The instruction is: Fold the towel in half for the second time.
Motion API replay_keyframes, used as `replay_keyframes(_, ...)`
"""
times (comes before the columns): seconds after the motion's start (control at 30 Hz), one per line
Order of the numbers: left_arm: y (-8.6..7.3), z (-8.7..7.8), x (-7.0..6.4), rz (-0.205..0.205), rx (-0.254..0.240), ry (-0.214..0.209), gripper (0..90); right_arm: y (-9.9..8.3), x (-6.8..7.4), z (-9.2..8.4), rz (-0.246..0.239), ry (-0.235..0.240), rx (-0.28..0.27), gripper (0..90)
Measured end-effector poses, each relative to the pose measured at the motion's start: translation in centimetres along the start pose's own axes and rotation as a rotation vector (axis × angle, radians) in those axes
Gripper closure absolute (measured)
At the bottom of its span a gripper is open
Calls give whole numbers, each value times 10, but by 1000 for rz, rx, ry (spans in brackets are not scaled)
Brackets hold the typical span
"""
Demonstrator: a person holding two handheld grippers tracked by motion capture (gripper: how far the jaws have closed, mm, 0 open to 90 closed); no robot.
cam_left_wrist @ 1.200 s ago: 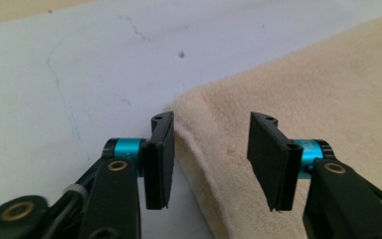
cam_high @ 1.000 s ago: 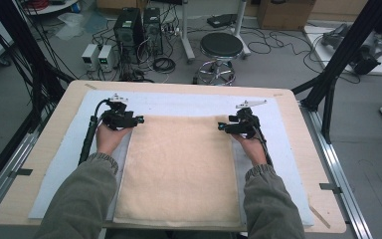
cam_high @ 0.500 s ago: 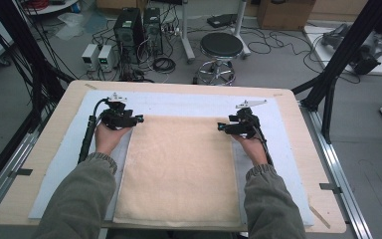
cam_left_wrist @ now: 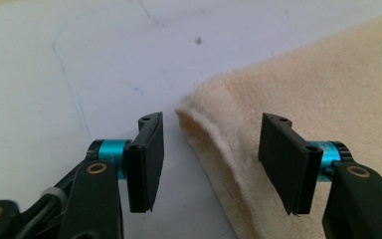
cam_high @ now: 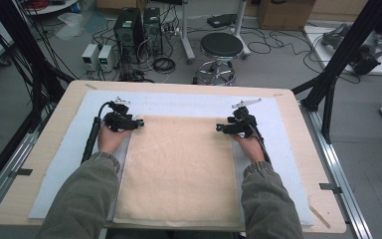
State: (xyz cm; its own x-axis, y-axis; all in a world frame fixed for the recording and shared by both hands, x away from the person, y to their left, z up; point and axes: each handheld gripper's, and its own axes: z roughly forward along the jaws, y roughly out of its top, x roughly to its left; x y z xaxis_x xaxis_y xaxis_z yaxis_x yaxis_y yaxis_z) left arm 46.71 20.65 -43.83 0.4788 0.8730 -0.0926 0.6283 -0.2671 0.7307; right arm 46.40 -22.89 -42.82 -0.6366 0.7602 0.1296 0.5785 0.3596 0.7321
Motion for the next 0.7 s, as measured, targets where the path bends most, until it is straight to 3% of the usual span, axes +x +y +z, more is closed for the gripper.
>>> replay_keyframes(0.1, 0, 1, -1, 1, -5, 1, 458, -1, 1, 7, 1, 4, 29, 417)
replay_keyframes(0.17, 0, 1, -2, 17, -6, -26, 568, -2, 2, 11, 7, 21, 50, 471)
replay_keyframes(0.2, 0, 1, -4, 33, -7, -17, 589, -2, 2, 12, 0, 15, 45, 501)
replay_keyframes(0.3, 0, 2, -4, 21, -10, -64, 709, -2, 1, 12, 12, 39, 49, 657)
replay_keyframes(0.37, 1, 2, -5, 34, -11, -66, 791, -2, 2, 12, 7, 70, 52, 749)
replay_keyframes(0.53, 2, -4, -3, 49, -27, -70, 825, 2, 5, 6, -17, 97, 25, 793)
replay_keyframes(0.7, 8, -21, -4, 60, -93, -90, 826, 6, 6, -7, -32, 132, -22, 795)
